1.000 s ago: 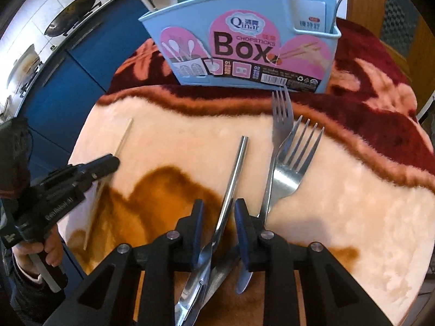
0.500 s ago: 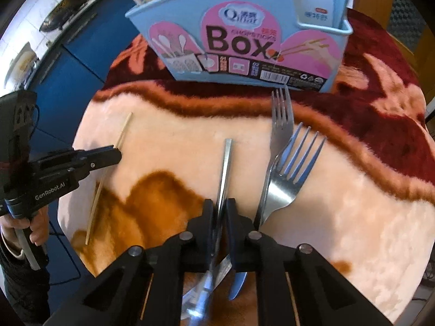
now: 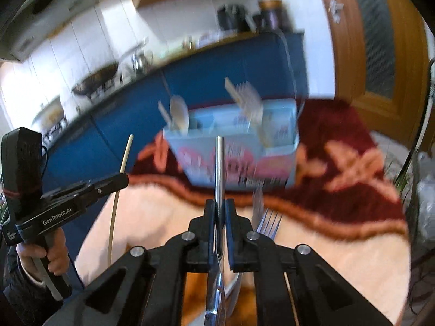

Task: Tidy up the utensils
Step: 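Insert the knife into the caddy with the right tool while the left tool inserts the chopstick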

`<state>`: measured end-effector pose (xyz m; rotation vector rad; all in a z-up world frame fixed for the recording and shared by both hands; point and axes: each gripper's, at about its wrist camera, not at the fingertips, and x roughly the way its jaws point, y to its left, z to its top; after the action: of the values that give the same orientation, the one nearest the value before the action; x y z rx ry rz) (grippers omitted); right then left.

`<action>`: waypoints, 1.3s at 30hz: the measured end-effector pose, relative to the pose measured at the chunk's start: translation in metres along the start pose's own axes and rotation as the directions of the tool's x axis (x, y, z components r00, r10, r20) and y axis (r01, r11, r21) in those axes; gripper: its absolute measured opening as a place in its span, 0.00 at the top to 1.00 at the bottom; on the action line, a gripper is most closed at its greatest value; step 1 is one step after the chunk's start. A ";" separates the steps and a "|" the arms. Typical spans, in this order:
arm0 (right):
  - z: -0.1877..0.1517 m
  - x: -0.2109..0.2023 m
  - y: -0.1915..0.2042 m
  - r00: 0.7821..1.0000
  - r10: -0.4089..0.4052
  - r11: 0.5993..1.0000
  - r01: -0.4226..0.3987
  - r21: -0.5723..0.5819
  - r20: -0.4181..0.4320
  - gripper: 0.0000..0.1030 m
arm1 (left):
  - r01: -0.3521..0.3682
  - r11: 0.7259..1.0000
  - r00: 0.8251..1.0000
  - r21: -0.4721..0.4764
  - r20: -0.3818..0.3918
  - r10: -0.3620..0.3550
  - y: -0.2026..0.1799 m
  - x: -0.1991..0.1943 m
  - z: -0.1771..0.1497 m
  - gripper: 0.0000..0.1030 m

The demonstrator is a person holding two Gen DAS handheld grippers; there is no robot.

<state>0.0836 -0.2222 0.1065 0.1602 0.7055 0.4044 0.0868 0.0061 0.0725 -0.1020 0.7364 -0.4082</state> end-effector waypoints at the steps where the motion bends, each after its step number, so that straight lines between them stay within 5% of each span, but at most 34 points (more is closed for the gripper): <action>1: 0.003 -0.003 0.001 1.000 0.001 1.000 0.000 -0.005 0.030 0.91 | 0.003 1.000 1.000 0.004 0.027 -0.004 -0.003 -0.002 0.005 0.96; 11: 0.053 -0.023 -0.007 0.957 -0.069 0.996 0.082 -0.033 0.280 0.91 | -0.023 0.999 0.967 -0.041 0.253 0.033 -0.004 -0.002 0.065 0.96; 18: 0.079 -0.017 -0.010 0.909 -0.111 0.989 0.139 -0.042 0.402 0.91 | -0.018 0.999 0.914 -0.037 0.404 0.031 -0.011 0.011 0.100 0.96; 31: 0.105 0.011 -0.028 0.834 -0.199 0.971 0.239 -0.013 0.515 0.91 | -0.097 0.995 0.794 -0.006 0.603 0.081 -0.020 0.041 0.121 0.96; 39: 0.101 0.036 -0.041 0.825 -0.220 0.967 0.255 0.004 0.520 0.91 | -0.157 0.987 0.776 0.013 0.621 0.116 -0.019 0.071 0.109 0.96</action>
<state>0.1877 -0.2456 0.1492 0.1093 0.1706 0.1285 0.2010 -0.0447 0.1128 -0.1132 0.0715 -0.2320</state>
